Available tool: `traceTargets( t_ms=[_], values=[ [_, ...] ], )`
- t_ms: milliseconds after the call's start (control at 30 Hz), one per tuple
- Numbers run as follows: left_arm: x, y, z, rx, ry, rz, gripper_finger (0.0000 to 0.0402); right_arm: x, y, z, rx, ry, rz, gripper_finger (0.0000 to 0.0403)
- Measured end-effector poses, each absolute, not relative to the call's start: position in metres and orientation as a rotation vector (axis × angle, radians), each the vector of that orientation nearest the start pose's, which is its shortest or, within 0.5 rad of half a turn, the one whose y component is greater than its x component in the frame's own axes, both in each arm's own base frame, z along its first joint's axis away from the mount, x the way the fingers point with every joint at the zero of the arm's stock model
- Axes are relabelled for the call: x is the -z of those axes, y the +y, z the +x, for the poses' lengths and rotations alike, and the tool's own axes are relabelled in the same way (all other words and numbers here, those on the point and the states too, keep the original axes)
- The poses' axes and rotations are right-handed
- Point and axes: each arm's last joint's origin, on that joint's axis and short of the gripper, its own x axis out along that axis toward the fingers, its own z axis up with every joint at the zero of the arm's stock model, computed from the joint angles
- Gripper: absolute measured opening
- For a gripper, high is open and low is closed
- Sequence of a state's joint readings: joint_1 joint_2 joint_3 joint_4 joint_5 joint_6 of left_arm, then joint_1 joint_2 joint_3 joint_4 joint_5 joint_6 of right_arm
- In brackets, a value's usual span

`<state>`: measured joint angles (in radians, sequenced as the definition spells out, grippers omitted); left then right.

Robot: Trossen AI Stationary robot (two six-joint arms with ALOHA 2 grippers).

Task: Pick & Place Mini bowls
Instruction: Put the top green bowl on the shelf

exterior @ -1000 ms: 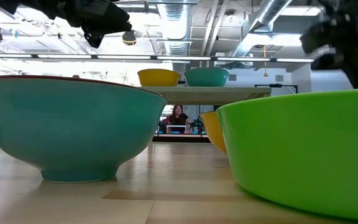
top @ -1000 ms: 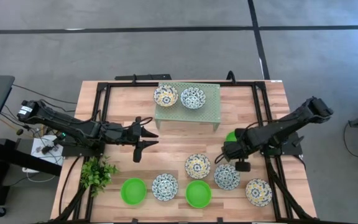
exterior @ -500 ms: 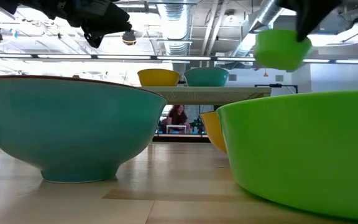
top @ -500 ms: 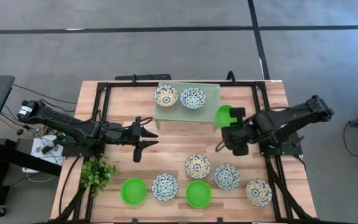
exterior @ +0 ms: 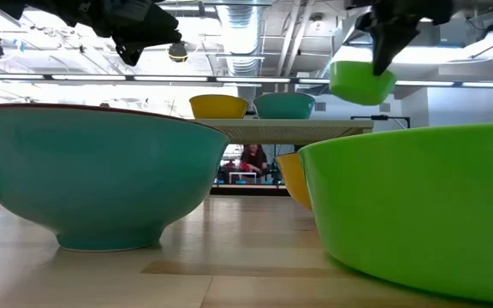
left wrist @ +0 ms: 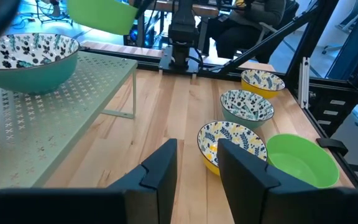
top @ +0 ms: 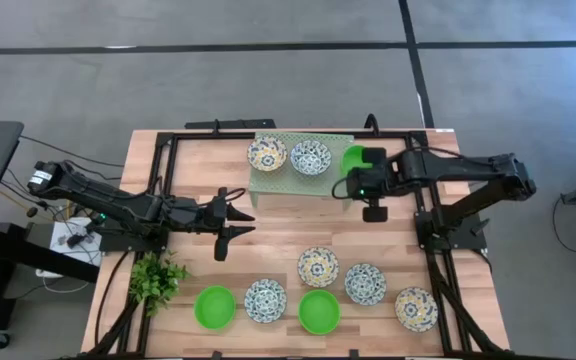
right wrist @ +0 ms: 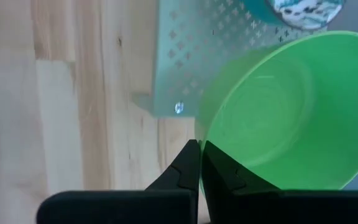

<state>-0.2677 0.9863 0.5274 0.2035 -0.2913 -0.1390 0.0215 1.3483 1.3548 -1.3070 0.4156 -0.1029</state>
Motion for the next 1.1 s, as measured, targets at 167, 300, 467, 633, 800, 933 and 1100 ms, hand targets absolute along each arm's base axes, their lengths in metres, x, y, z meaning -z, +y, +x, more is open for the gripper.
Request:
traceTargets(
  t_ms=[167, 300, 467, 633, 800, 933, 1100],
  values=[
    [-0.245, -0.048, 0.208, -0.041, 0.243, -0.068, 0.0115, -0.332, -0.022, 0.233, 0.274, 1.291, -0.339, 0.0001],
    [-0.245, -0.048, 0.208, -0.040, 0.243, -0.068, 0.0115, -0.332, -0.032, 0.232, 0.279, 1.298, -0.281, 0.0000],
    [-0.245, -0.048, 0.208, -0.040, 0.243, -0.068, 0.0115, -0.324, -0.041, 0.241, 0.295, 1.323, -0.257, 0.0000],
    [-0.245, -0.048, 0.208, -0.040, 0.243, -0.068, 0.0115, -0.309, -0.047, 0.256, 0.240, 1.388, -0.295, 0.0000],
    [-0.245, -0.048, 0.208, -0.040, 0.238, -0.069, 0.0115, -0.294, -0.051, 0.267, 0.199, 1.464, -0.341, 0.0004],
    [-0.245, -0.048, 0.208, -0.040, 0.237, -0.069, 0.0115, -0.289, -0.054, 0.271, 0.182, 1.485, -0.369, 0.0015],
    [-0.245, -0.048, 0.208, -0.040, 0.237, -0.068, 0.0115, -0.288, -0.054, 0.272, 0.143, 1.491, -0.417, 0.0032]
  ],
)
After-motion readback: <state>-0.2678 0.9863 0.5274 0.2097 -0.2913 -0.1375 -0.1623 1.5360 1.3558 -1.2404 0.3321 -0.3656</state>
